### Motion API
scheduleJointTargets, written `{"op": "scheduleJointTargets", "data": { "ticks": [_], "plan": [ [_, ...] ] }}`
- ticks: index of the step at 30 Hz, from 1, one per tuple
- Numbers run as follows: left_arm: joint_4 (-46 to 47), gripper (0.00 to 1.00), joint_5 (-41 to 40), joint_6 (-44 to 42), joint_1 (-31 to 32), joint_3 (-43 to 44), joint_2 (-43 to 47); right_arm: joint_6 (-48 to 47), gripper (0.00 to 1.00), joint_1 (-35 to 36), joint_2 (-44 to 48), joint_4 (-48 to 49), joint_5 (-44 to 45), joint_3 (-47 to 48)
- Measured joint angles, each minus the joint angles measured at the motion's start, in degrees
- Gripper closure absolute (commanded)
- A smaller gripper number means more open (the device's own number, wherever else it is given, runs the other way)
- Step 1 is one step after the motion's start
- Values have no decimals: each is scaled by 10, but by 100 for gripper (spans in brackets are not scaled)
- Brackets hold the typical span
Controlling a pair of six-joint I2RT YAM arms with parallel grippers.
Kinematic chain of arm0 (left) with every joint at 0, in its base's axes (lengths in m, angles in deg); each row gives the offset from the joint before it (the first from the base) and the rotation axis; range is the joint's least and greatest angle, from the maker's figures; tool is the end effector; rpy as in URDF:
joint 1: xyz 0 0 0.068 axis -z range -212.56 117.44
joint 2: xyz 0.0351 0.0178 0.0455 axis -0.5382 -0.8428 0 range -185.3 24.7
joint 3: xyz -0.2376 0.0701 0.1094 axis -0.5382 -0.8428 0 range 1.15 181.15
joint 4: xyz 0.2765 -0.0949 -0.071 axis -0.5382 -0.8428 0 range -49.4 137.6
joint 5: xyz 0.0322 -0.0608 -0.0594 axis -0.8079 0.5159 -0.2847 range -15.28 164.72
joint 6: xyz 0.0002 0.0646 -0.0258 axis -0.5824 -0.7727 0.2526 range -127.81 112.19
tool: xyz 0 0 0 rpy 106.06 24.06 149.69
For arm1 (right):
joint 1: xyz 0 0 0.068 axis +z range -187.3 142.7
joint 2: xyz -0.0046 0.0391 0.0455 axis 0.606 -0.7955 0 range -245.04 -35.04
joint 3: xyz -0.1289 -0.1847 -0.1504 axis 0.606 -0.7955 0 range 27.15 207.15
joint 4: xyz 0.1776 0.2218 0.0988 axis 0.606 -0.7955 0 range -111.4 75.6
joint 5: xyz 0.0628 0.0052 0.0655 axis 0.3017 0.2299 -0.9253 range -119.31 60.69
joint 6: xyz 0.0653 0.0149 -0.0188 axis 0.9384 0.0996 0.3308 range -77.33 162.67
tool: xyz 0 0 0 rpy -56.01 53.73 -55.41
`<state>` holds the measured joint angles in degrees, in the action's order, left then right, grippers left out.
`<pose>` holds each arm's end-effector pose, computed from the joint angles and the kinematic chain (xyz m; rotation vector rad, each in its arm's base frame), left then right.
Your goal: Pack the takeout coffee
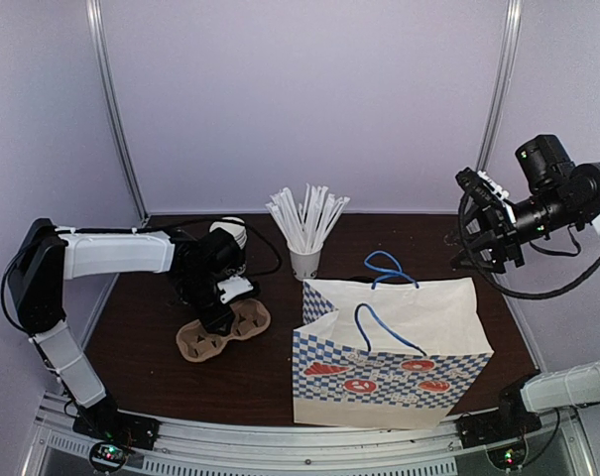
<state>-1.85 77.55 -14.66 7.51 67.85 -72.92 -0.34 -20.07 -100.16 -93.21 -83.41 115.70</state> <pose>0.2685 -0.2295 0.1487 1.1967 2.7417 -0.1427 0.1868 0.1058 0.4319 -1.4048 1.7249 0.9410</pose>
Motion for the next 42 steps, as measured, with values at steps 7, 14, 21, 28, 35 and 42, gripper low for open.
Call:
{"op": "scheduleJointTargets", "data": {
  "ticks": [7,14,21,28,35,42],
  "plan": [
    [6,64,-2,0,0,-2,-7,0,43,-1,0,1,0,0],
    [16,69,-3,2,0,-3,-11,0,43,-3,0,2,0,-5],
    [16,75,-2,5,0,-4,-11,0,43,-4,1,2,0,-8],
    [15,76,0,9,0,-4,-10,2,43,-4,4,2,0,-8],
    [-16,75,-4,13,0,16,38,4,41,-4,-7,-3,0,7],
    [-53,76,-3,20,0,103,156,8,28,24,-62,-8,-4,51]
  ]
}}
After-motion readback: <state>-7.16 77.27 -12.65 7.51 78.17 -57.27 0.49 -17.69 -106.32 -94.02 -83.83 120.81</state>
